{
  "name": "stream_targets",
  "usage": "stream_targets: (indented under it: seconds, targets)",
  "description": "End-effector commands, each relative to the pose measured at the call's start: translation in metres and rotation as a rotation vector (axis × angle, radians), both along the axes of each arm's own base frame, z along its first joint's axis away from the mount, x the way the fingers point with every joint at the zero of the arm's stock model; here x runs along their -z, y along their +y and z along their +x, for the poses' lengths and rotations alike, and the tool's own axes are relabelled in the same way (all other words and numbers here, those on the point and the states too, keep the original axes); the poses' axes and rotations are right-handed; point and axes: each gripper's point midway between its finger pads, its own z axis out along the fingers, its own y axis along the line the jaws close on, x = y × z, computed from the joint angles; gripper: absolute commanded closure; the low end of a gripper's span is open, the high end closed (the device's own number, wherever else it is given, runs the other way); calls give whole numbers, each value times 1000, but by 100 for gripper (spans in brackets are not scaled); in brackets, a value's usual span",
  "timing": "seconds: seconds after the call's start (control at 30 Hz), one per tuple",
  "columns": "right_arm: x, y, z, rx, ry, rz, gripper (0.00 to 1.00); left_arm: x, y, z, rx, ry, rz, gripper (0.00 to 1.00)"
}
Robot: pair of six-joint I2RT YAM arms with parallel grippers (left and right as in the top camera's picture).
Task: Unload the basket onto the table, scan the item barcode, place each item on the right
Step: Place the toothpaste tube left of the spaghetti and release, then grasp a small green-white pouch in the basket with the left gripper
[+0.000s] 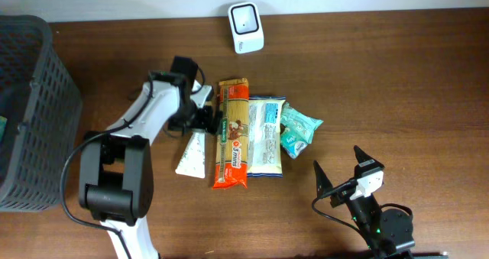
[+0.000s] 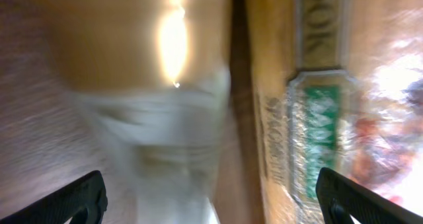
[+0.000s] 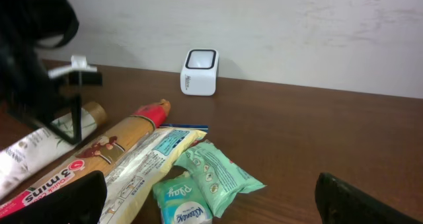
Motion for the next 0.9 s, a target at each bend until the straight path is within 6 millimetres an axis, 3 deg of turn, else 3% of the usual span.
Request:
stream_targets:
  seconds: [0.0,0.07,0.1,0.2,0.3,0.4,0.5,0.6,0.67,0.7,0.87]
  targets:
    - [3,-3,1,14,5,3,1,-97,11,51,-57,-207,-58,1]
    - [3,-3,1,14,5,3,1,-162,31,73,-106,-333,-72,1]
    - [3,-3,1,14,5,3,1,-179,40,77,-122,-368,-73,1]
    - [3,-3,1,14,5,3,1,-268,112,98,-268,-597,-59,1]
    - [3,-3,1,14,5,3,1,-323,182,95,-403,-750,-12,1]
    - [3,-3,1,14,5,3,1,-358,265,75,-571,-849,86,1]
    - [3,-3,1,13,5,3,1,-354,339,44,-753,-818,292,0]
    - [3,-3,1,14,5,2,1,-336,387,16,-879,-728,483,1]
    - [3,-3,1,14,5,3,1,-314,405,8,-914,-670,510,1]
    - [3,-3,1,14,5,3,1,-294,416,5,-909,-628,523,1]
    - [3,-3,1,14,5,3,1,-224,451,-9,-797,-497,589,1]
